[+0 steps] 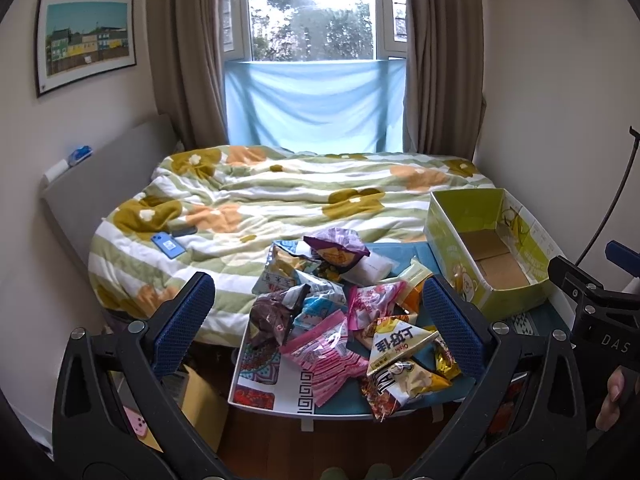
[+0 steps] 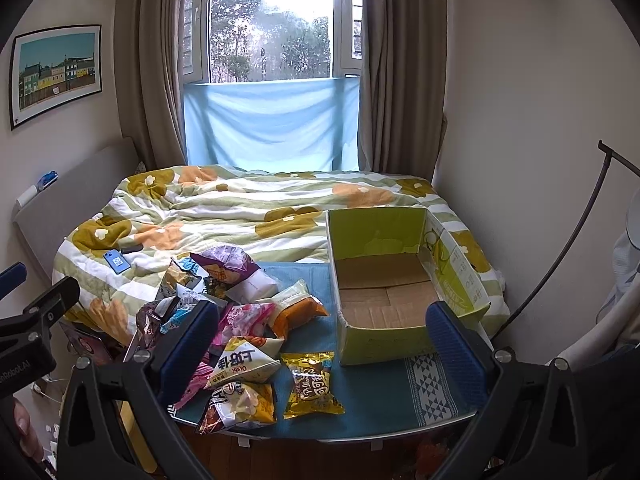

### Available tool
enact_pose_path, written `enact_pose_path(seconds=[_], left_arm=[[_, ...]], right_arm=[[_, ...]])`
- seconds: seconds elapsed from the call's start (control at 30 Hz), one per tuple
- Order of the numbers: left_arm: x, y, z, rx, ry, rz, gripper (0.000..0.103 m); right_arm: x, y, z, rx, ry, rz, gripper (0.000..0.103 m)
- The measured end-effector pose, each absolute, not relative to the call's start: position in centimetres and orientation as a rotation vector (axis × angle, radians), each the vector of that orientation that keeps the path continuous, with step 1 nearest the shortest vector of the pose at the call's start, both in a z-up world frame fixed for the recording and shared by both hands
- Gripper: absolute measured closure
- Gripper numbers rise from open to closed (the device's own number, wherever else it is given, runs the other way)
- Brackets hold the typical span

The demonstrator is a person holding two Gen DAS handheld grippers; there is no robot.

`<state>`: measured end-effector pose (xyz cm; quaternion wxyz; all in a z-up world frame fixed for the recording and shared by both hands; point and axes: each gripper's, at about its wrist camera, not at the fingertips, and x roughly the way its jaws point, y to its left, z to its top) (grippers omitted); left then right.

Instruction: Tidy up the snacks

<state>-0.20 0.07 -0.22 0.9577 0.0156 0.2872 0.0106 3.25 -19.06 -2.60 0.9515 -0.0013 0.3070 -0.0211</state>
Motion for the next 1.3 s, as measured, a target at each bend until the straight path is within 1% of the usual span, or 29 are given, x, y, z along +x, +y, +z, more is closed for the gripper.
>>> enact_pose_path(seconds=[1.3], left_arm=[[0.32, 0.37, -0.31, 0.036, 0.601, 0.004, 0.0]], right_arm=[[3.43, -18.63, -3.31, 0.006, 0.64, -0.046, 0.0]])
